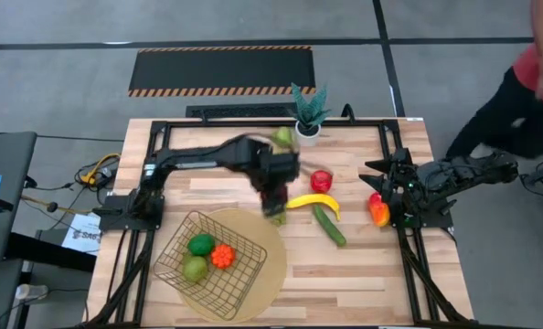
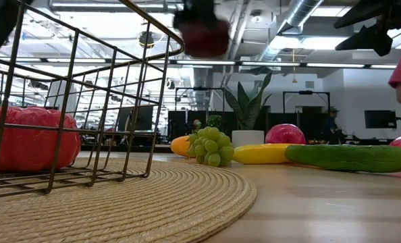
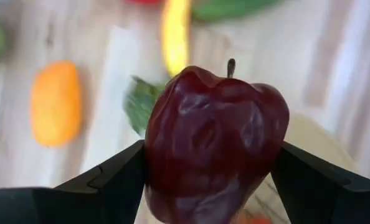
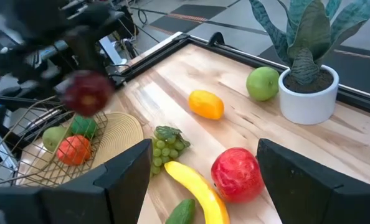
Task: Build produce basket
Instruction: Put the dark red apple into the mesh basket
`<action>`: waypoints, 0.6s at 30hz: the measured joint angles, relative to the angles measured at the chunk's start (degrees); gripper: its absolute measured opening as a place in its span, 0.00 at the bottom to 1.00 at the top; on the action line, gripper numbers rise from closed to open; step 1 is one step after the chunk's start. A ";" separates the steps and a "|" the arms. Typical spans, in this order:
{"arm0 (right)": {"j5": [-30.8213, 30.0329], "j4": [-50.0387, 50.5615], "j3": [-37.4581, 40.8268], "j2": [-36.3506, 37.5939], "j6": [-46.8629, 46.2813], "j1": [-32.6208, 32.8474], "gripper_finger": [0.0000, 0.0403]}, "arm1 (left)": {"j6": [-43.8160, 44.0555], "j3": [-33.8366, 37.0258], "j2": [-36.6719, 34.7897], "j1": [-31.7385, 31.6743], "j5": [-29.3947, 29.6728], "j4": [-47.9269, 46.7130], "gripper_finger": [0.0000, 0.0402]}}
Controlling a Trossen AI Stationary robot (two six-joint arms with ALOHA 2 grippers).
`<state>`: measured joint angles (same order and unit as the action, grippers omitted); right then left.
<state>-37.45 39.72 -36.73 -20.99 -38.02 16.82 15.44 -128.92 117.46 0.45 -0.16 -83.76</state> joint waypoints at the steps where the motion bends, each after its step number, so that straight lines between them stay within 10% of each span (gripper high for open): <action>1: 0.00 0.14 0.00 0.00 -0.03 0.01 0.77 | 1.71 -0.01 -0.77 1.46 0.27 -1.07 0.70; 18: -0.04 0.35 0.00 0.04 -1.03 0.00 0.77 | 49.61 -0.02 -4.14 26.21 4.21 -4.33 0.70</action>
<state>-37.50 40.07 -36.73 -20.95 -39.05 16.82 65.05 -128.95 113.32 26.66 4.05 -88.09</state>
